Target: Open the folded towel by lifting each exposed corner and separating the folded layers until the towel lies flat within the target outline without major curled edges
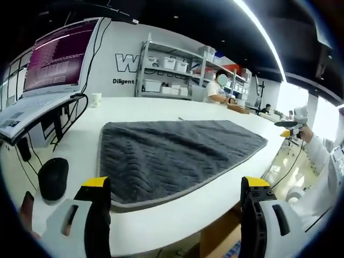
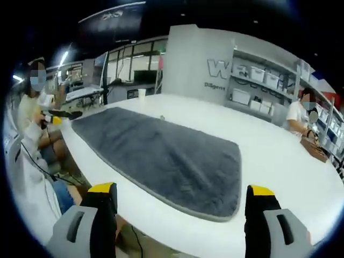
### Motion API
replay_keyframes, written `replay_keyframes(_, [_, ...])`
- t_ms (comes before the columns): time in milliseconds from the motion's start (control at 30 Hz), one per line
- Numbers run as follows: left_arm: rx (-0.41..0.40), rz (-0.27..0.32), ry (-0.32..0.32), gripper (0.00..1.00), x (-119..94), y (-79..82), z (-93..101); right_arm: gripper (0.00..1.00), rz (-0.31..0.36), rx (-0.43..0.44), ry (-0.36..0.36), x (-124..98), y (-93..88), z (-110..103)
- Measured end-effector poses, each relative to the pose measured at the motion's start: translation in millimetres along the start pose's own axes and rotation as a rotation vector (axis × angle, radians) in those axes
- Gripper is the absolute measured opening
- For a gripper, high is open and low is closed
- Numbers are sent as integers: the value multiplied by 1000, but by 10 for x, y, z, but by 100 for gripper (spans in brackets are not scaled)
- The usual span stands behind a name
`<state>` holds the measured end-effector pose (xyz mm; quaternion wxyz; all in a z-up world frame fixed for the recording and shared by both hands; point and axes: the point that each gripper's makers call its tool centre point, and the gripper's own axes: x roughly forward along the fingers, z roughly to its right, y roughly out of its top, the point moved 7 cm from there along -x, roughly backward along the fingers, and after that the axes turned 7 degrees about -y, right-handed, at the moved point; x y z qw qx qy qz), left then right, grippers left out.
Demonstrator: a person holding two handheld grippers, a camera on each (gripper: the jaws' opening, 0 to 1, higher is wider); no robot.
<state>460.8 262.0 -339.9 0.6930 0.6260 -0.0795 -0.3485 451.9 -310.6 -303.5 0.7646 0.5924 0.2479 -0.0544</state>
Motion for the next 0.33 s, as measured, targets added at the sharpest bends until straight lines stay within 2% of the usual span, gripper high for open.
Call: replay_keyframes(333, [-10,-3,-17,99,14,-28,20,99,6,18,17,-8,34,-44])
